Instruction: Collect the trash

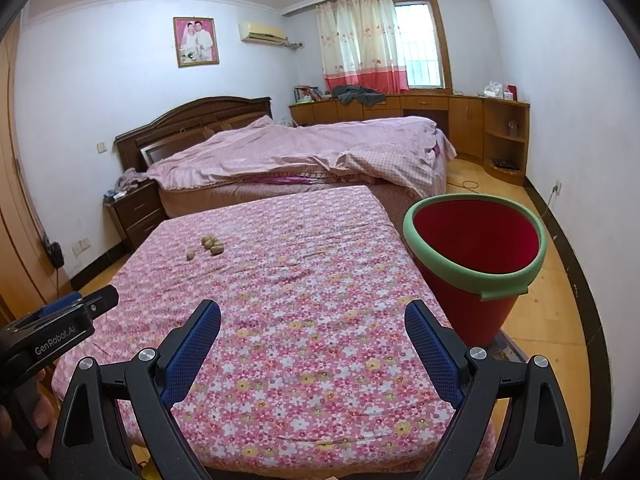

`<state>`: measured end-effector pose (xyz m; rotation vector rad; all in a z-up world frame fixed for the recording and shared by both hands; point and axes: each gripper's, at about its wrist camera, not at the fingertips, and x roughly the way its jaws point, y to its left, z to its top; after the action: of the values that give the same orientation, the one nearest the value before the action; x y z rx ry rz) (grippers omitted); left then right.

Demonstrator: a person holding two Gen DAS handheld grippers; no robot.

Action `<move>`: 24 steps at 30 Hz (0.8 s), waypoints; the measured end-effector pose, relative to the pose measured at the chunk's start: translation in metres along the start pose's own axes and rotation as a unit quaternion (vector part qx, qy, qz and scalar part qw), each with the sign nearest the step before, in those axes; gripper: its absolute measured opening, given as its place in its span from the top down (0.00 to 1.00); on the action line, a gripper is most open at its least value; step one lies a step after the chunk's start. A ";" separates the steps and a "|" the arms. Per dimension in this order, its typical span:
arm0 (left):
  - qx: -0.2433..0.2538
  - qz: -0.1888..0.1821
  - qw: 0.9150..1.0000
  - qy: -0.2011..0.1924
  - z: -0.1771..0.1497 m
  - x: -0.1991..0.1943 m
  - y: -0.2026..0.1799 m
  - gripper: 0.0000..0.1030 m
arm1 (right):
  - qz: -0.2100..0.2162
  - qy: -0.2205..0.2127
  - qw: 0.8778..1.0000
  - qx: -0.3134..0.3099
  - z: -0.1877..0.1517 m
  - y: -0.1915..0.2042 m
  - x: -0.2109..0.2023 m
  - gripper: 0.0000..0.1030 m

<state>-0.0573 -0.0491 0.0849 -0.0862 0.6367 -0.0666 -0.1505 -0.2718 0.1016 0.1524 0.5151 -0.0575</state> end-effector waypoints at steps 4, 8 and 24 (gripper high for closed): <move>-0.002 0.001 1.000 0.001 -0.001 0.001 0.002 0.41 | 0.001 0.001 1.000 -0.005 0.000 0.002 0.001 0.09; -0.004 0.001 1.000 0.001 -0.001 0.002 0.003 0.41 | 0.000 0.001 1.000 -0.006 -0.001 0.002 0.001 0.09; -0.007 0.001 1.000 0.001 -0.001 0.002 0.004 0.41 | -0.004 0.001 1.000 -0.002 -0.002 0.003 0.004 0.09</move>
<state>-0.0562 -0.0452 0.0826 -0.0996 0.6400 -0.0611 -0.1480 -0.2689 0.0981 0.1468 0.5186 -0.0645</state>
